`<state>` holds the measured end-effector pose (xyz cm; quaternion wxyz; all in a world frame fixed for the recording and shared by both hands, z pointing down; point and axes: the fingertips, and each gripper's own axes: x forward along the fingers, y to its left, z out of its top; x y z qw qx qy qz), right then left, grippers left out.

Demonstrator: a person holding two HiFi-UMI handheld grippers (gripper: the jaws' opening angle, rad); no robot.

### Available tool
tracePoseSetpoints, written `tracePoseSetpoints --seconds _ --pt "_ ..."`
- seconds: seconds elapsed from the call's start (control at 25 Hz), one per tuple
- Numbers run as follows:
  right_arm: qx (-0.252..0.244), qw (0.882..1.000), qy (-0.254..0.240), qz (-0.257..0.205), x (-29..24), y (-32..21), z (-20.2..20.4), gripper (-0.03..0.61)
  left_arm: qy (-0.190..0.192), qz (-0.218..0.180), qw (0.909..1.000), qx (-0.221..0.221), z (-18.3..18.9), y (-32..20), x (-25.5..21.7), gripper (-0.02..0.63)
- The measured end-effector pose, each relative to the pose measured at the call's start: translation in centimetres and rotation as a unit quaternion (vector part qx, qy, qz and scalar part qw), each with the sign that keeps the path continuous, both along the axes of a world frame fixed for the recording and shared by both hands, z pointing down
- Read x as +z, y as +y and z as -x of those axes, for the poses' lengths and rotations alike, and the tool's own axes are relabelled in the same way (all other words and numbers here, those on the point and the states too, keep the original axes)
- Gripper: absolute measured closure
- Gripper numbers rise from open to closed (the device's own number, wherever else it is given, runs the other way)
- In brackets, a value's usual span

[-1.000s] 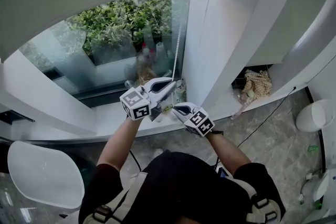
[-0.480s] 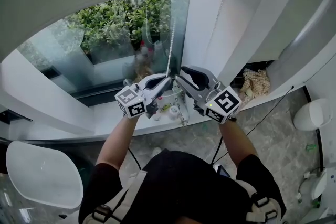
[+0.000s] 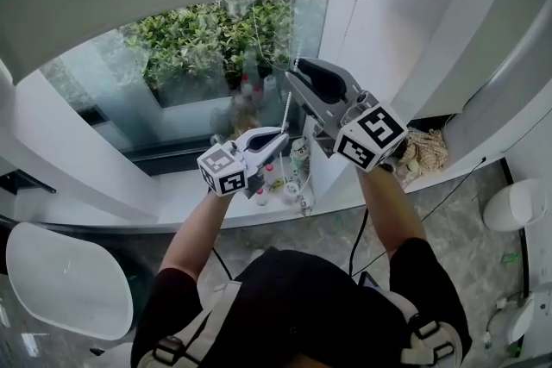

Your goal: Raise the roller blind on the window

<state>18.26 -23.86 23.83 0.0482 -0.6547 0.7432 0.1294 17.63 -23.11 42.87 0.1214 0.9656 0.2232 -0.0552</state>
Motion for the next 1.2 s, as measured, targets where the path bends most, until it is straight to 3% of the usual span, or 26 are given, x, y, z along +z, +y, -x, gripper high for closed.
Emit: tracePoseSetpoints --seconds 0.16,0.2,0.48,0.72,0.92,0.96,1.0,1.08,1.2 --pt "-0.007 1.000 -0.007 -0.004 -0.4 -0.4 0.2 0.505 0.003 -0.002 1.0000 -0.002 0.4 -0.2 -0.1 0.598" --pt "-0.005 1.000 -0.007 -0.005 -0.4 -0.4 0.1 0.538 0.004 0.000 1.0000 -0.002 0.4 -0.2 -0.1 0.598" --pt "0.011 1.000 -0.020 -0.010 0.7 0.0 -0.5 0.566 0.000 0.015 0.9999 -0.001 0.3 -0.2 0.8 0.598" --pt "0.037 0.999 0.011 0.021 5.8 0.7 0.0 0.569 -0.082 -0.011 0.9963 0.022 -0.4 2.0 6.0 0.598" --pt "0.038 0.996 -0.003 0.085 13.2 1.9 0.5 0.572 -0.169 -0.045 0.9828 0.061 0.9 4.6 12.8 0.592" --pt "0.041 0.994 -0.006 0.100 14.7 2.0 0.3 0.572 -0.180 -0.051 0.9801 0.067 1.4 4.8 13.8 0.566" --pt "0.045 0.992 -0.006 0.115 16.1 2.0 0.0 0.572 -0.188 -0.055 0.9781 0.072 1.9 4.7 14.4 0.528" --pt "0.050 0.988 -0.005 0.143 18.3 2.0 -0.6 0.572 -0.191 -0.053 0.9772 0.076 2.8 3.8 14.6 0.523" --pt "0.044 0.987 -0.011 0.155 19.5 2.4 -0.8 0.572 -0.162 -0.032 0.9847 0.056 2.9 1.3 11.8 0.512"
